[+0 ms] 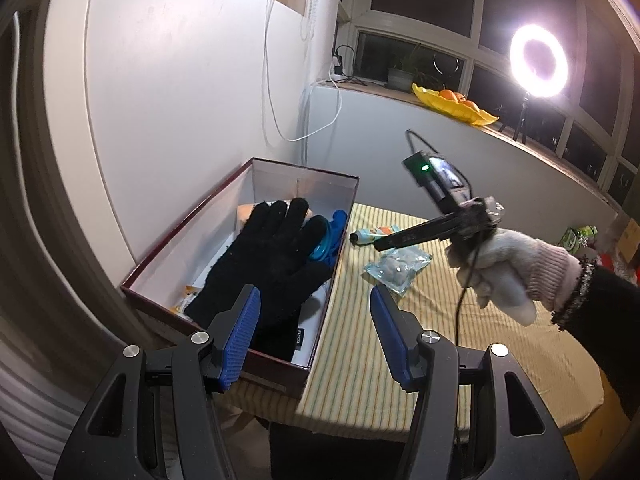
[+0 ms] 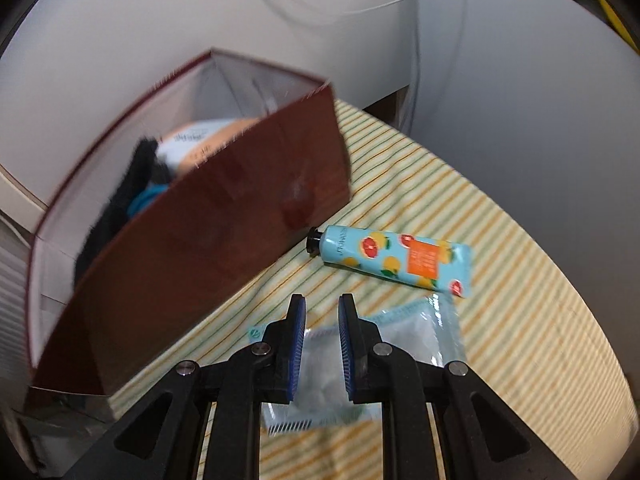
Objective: Organize soft objects
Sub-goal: 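Move the right gripper to the hand-cream tube while the left gripper approaches the cotton bag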
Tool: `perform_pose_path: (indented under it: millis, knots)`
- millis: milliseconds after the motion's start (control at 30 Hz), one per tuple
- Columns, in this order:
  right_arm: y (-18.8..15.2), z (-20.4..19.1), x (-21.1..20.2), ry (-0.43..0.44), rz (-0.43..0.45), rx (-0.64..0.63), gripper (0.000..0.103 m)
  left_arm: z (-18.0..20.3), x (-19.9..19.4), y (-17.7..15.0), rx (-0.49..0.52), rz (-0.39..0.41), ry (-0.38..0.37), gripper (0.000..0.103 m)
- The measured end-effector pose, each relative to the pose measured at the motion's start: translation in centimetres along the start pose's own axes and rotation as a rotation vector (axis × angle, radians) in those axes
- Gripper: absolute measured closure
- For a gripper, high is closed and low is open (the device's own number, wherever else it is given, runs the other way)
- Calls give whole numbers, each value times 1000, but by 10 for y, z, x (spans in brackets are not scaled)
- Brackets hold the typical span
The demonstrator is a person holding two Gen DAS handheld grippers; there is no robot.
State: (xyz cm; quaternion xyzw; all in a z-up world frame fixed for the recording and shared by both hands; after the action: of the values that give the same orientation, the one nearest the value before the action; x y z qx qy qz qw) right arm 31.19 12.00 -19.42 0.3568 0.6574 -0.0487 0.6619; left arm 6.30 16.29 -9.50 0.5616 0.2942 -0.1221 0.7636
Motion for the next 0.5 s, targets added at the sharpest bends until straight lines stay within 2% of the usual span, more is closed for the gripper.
perform_pose_path:
  millis: [233,500]
  knots:
    - [-3,-1,25,-49,-77,-57,88,0,1,2,-12,5,-4,46]
    - [-28,7,14,-67,-136,-79,88,9,6,-3,-4,-14,-23,46]
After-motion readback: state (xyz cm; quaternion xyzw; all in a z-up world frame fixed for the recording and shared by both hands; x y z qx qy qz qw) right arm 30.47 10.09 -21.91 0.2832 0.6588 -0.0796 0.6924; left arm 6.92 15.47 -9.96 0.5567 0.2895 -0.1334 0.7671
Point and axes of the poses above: each gripper's, at about its wrist camera, not at the fingertips, and x roughly the way its jaws point, z to its right, y to its top, the point moved 8 cm from there along x, roughly the way its jaws point, and after that the axes turned 4 degrees about -x, right-handed, at the moved point
